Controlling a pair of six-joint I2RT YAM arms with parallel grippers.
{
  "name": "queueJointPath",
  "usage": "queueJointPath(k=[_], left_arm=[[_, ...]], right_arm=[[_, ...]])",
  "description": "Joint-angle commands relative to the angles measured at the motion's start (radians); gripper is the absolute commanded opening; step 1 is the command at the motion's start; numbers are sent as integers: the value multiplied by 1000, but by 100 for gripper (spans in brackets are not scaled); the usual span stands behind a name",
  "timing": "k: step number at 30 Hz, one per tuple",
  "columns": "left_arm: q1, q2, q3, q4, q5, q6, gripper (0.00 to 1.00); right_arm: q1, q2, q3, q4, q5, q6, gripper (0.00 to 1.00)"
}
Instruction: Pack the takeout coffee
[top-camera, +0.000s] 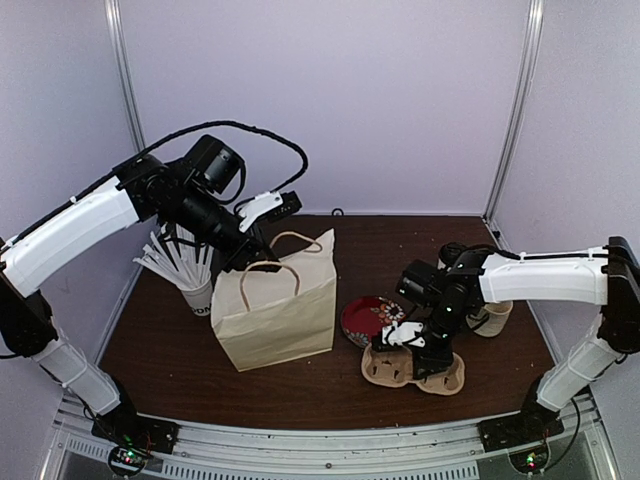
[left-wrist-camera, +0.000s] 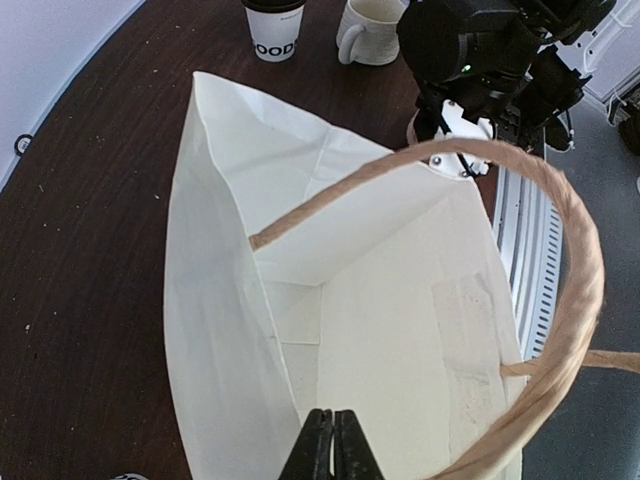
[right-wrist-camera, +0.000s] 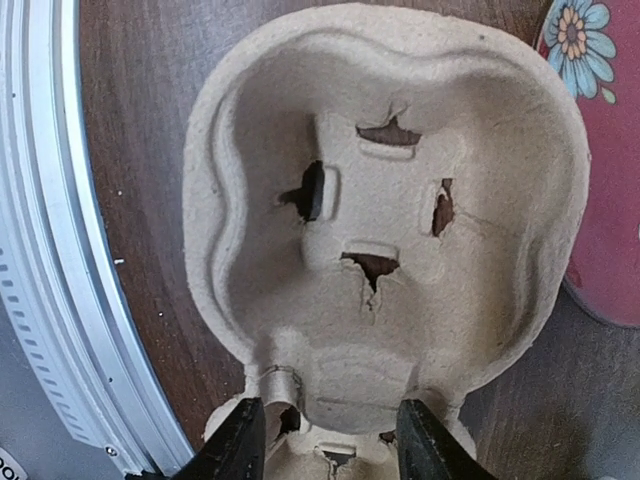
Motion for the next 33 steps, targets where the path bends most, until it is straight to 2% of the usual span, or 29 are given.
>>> queueJointPath(k=[1, 24, 33], left_arm=[[6, -22, -23, 28, 6, 0, 0], [6, -39, -37, 28, -9, 1, 0], [6, -43, -32, 33, -12, -3, 0]], right_arm=[[16, 42, 43, 26, 54, 44, 48], [62, 119, 81, 4, 124, 78, 44], [68, 79, 137, -77, 120, 79, 35]])
